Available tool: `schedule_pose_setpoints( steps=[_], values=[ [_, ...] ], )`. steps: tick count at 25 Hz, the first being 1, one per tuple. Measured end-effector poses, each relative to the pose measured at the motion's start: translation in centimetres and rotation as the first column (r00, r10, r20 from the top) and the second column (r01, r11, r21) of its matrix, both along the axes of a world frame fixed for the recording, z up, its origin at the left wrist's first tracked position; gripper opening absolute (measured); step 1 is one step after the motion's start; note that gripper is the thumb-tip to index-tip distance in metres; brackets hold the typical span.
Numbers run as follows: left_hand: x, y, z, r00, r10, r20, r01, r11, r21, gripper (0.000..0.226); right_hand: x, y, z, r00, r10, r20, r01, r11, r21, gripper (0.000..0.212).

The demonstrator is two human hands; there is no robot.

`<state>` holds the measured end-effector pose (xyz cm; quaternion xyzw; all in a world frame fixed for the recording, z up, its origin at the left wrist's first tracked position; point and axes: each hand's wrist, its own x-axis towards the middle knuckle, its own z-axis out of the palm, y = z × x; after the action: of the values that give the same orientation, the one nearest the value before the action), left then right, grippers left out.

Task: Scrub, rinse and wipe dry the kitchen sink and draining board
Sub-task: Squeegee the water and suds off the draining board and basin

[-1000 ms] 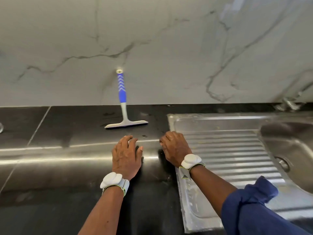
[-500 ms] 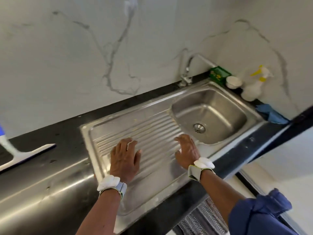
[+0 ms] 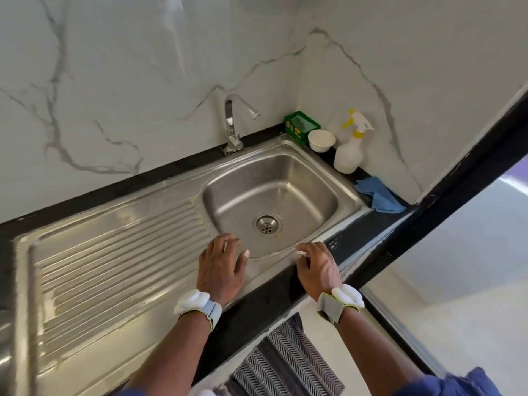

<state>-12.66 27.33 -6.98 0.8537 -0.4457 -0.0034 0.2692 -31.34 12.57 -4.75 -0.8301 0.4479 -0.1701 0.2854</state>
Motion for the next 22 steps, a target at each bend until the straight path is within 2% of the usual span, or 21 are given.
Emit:
schedule_pose_setpoints(
  steps=[5,10,15,19,22],
  values=[
    [-0.3,-6.8,-0.7,0.997,0.024,-0.070,-0.028,0.998,-0.052,0.040,0.2,-5.1,-1.1,0.999,-0.021,0.037,0.020,1.000,0.017,0.026],
    [2.1,-14.7,-0.6,0.984,0.052,-0.169,-0.065,0.995,-0.070,0.015,1.1,-11.4,0.1,0.995,-0.085,0.042,0.085,0.996,-0.004,0.021],
    [3.2,-19.6,-0.5,0.965,0.057,-0.255,-0.085,0.991,-0.100,0.016,0.8,-18.4,1.3,0.962,-0.272,0.029,0.273,0.961,-0.046,0.016],
    [3.6,-21.2,-0.7,0.958,0.100,-0.269,-0.124,0.990,-0.073,0.016,0.5,-23.2,1.1,0.913,-0.407,-0.019,0.403,0.910,-0.099,0.015],
    [4.1,-22.1,-1.2,0.950,0.165,-0.267,-0.180,0.983,-0.033,0.018,0.7,-27.8,1.0,0.914,-0.402,-0.047,0.396,0.912,-0.104,0.018]
  ],
)
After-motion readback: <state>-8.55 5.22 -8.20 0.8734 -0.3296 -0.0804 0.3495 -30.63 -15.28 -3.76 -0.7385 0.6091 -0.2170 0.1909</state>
